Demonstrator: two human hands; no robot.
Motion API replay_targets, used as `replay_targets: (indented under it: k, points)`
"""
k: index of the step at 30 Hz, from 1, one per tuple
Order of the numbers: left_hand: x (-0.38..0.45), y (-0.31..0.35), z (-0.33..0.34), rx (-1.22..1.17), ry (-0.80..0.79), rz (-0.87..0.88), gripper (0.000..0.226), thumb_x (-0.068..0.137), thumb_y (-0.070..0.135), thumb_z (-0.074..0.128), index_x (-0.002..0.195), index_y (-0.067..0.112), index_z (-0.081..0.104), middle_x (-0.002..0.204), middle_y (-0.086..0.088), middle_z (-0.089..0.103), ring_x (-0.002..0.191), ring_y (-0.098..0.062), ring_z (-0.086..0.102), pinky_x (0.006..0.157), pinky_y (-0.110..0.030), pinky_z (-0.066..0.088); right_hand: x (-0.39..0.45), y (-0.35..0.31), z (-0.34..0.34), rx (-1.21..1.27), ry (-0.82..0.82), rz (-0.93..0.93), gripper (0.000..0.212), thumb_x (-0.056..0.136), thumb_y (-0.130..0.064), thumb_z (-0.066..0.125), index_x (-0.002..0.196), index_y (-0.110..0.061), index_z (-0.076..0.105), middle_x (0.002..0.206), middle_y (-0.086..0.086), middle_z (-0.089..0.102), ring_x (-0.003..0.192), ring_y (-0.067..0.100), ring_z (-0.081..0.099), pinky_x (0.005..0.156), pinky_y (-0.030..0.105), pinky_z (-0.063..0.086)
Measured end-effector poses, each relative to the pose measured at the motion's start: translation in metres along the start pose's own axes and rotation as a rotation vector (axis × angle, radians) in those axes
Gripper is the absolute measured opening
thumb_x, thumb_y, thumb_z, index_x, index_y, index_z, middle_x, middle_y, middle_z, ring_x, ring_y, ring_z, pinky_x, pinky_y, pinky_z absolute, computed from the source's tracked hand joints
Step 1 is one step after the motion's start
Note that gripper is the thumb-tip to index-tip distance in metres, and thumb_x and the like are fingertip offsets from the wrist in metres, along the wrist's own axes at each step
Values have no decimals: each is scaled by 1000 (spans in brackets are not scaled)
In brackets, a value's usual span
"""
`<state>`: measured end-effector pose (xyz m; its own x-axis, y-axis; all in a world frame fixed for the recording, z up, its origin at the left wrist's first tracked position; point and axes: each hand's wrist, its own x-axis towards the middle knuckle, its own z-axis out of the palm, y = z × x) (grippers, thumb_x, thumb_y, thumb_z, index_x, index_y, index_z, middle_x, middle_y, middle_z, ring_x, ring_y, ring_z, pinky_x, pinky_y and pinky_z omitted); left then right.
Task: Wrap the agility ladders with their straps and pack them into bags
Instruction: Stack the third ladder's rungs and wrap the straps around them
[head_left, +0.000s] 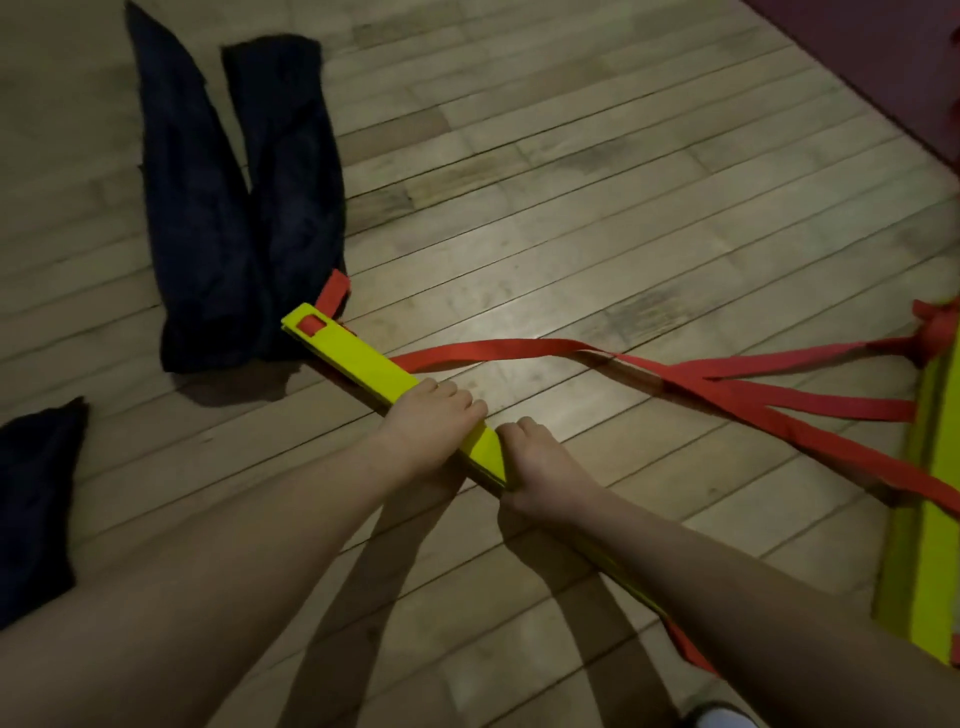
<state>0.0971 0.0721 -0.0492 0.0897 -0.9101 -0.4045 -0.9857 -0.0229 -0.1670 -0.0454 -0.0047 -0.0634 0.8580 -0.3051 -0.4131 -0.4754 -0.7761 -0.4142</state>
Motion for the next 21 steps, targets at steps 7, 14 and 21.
replay_targets:
  k: [7, 14, 21]
  points:
    - [-46, -14, 14, -142, -56, -124, 39, 88, 21, 52, 126, 14, 44, 126, -8, 48, 117, -27, 47, 93, -34, 36, 11, -33, 8, -183, -28, -74, 54, 78, -26, 69, 122, -6, 45, 123, 14, 47, 112, 31, 45, 91, 36, 36]
    - [-77, -17, 26, -272, -54, -190, 40, 86, 25, 59, 121, 11, 44, 123, -10, 41, 114, -29, 48, 88, -37, 39, 12, -48, 7, -228, -10, -175, 55, 86, -37, 63, 128, -11, 41, 127, 9, 47, 116, 27, 44, 96, 36, 32]
    - [-94, -8, 42, -311, 82, -195, 46, 91, 22, 49, 134, 11, 39, 128, -8, 45, 117, -26, 44, 97, -33, 34, 19, -46, 9, -74, 106, 47, 41, 100, -38, 41, 134, -15, 44, 131, 8, 47, 119, 28, 44, 99, 39, 34]
